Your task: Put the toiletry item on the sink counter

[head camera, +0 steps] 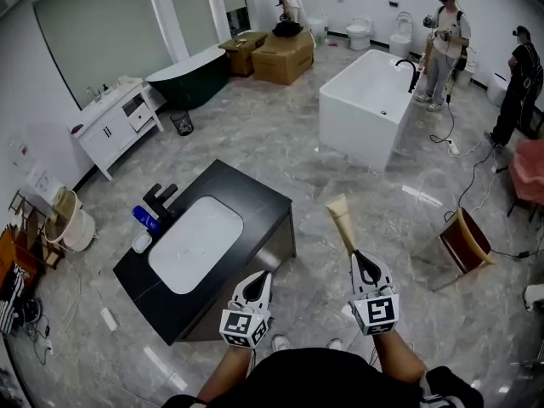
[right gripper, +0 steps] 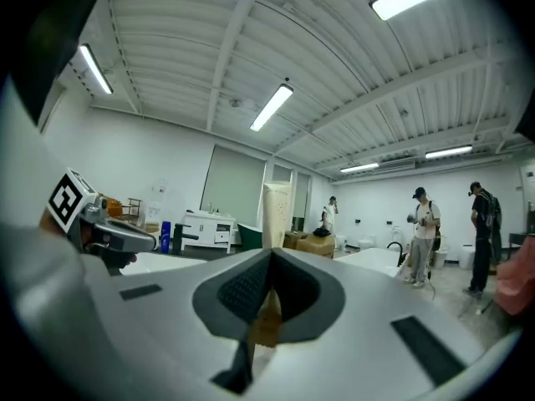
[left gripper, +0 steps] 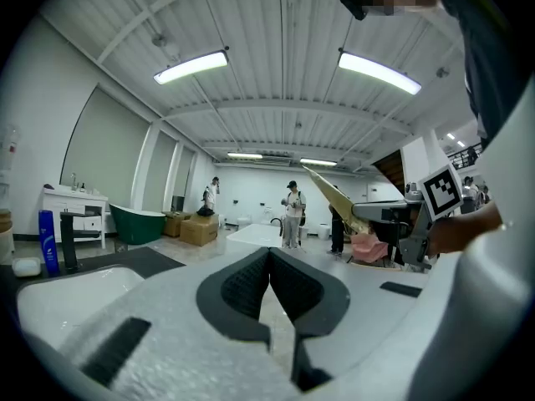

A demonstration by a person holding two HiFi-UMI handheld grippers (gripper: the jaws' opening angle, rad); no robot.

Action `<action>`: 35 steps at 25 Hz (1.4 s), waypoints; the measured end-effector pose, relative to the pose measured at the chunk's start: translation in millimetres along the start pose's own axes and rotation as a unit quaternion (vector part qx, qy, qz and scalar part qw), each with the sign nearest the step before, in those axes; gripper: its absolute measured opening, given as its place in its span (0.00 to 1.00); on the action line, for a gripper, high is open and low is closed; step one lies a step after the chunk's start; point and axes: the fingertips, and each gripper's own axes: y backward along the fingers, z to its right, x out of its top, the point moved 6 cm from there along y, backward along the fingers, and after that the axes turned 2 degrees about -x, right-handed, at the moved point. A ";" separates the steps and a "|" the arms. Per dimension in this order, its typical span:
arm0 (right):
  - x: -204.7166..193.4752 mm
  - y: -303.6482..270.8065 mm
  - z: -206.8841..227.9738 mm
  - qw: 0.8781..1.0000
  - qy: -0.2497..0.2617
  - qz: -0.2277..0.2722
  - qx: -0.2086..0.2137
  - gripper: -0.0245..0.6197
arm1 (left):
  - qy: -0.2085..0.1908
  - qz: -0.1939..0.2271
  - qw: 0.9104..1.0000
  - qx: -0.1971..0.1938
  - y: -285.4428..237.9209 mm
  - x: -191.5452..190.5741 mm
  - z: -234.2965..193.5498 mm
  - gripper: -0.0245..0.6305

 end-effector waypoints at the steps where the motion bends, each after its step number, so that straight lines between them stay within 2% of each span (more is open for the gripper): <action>1: 2.1 0.1 -0.7 1.000 -0.007 0.003 -0.004 0.05 | 0.001 0.001 1.000 0.001 2.1 0.3 -2.1 0.05; 6: 10.2 -5.9 -7.6 0.999 -0.029 0.033 -0.029 0.05 | 0.005 -0.001 1.000 0.003 18.0 -4.0 -16.3 0.05; 13: 29.6 -24.9 -46.2 0.997 -0.043 0.065 -0.027 0.05 | -0.002 0.001 1.000 -0.001 48.8 -4.9 -47.2 0.05; 23: 29.2 -63.1 -95.9 0.997 -0.041 0.059 0.013 0.05 | 0.003 -0.007 0.999 0.050 93.7 -12.5 -92.1 0.05; 35: 21.6 -165.5 -112.1 0.994 -0.047 0.051 0.082 0.05 | 0.006 -0.008 0.992 0.125 75.2 -2.9 -150.3 0.05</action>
